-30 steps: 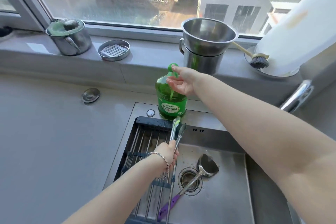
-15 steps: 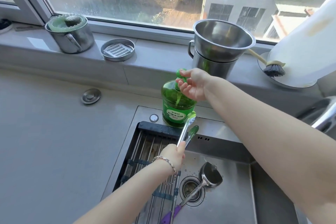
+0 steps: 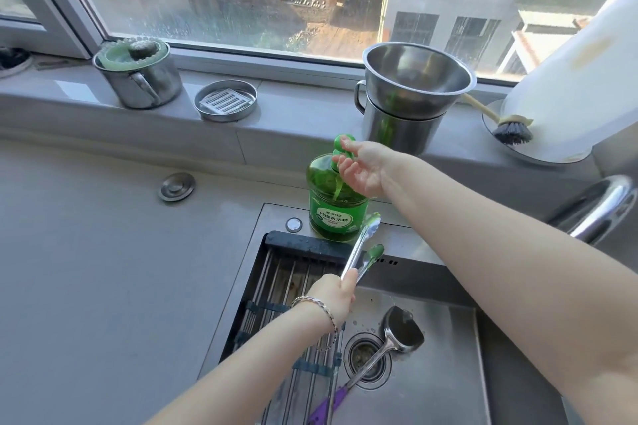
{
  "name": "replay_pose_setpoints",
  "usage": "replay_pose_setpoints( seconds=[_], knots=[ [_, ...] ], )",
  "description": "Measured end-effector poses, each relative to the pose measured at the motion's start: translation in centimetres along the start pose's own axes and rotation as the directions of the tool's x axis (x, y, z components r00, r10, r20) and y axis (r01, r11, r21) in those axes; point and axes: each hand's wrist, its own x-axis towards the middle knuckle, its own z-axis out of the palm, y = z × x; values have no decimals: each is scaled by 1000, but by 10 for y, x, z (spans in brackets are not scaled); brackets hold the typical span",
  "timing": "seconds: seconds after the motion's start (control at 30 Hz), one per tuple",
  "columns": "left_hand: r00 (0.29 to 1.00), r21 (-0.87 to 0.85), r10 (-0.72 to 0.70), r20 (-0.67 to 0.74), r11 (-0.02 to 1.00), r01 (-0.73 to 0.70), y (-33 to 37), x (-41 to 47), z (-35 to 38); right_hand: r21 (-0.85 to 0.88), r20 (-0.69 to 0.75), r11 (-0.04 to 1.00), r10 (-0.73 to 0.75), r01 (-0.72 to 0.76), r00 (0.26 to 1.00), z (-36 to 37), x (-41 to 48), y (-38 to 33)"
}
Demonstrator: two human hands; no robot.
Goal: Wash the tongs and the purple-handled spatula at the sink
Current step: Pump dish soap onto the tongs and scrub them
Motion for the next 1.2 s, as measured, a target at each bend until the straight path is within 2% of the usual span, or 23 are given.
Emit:
replay_pose_setpoints(
  seconds=[0.1,0.17,0.2,0.27,0.3,0.33,0.37,0.4,0.43,0.47,0.5,0.57,0.6,0.7,0.77,0.8,0.87,0.9,0.97,1.03,1.07,1.17,1.2],
  knots=[
    [999,71,31,-13,997,-30,6,-13,-2,46,10,998,-49,49,999,-10,-15,14],
    [998,146,62,-28,988,-58,9,-21,-1,53,-50,981,-185,188,981,-25,-35,31],
    [997,206,76,-28,976,-69,10,-26,0,14,-99,957,-286,289,953,-36,-45,44],
    [995,302,97,-26,950,-84,12,-36,6,-207,-135,852,-512,481,848,-60,-67,80],
    [994,338,107,-18,936,-94,14,-41,11,-380,-90,741,-625,554,775,-74,-77,102],
    [994,369,108,1,924,-101,18,-48,15,-558,19,567,-722,606,692,-88,-84,125],
    [994,406,113,10,908,-108,21,-54,21,-705,191,321,-774,633,604,-99,-92,146],
    [995,423,97,3,902,-89,24,-58,29,-781,392,35,-749,624,534,-111,-97,163],
    [996,441,87,-13,895,-72,25,-61,36,-787,549,-221,-676,575,491,-125,-95,178],
    [995,489,99,5,868,-89,26,-69,42,-767,631,-390,-603,510,488,-140,-93,186],
    [996,524,92,20,847,-89,28,-76,47,-785,619,-433,-580,444,529,-153,-95,188],
    [992,600,107,67,790,-126,28,-82,54,-873,488,-348,-638,342,596,-171,-101,188],
    [992,613,110,68,779,-129,30,-89,57,-886,463,-340,-666,315,585,-174,-104,190],
    [988,664,122,98,731,-156,26,-89,72,-803,593,-499,-611,326,525,-163,-109,212],
    [985,700,124,121,692,-173,24,-94,75,-779,620,-539,-588,319,520,-164,-113,210],
    [986,680,134,96,714,-164,23,-95,76,-804,588,-511,-615,304,525,-171,-115,204],
    [979,727,182,89,660,-189,23,-103,74,-883,469,-387,-690,265,552,-184,-121,195],
    [978,730,194,84,656,-192,26,-108,73,-892,452,-365,-700,267,553,-184,-124,196],
    [977,753,188,104,627,-201,24,-108,79,-842,538,-444,-644,306,544,-176,-127,208],
    [972,733,200,125,641,-226,22,-110,84,-771,624,-557,-565,309,540,-171,-129,217],
    [977,719,185,105,665,-203,20,-109,85,-769,623,-570,-571,287,535,-176,-129,212],
    [972,740,214,94,638,-212,23,-115,86,-883,465,-411,-699,227,543,-189,-131,200],
    [970,733,228,89,644,-219,23,-116,88,-874,483,-417,-691,250,538,-187,-131,203]
  ],
)
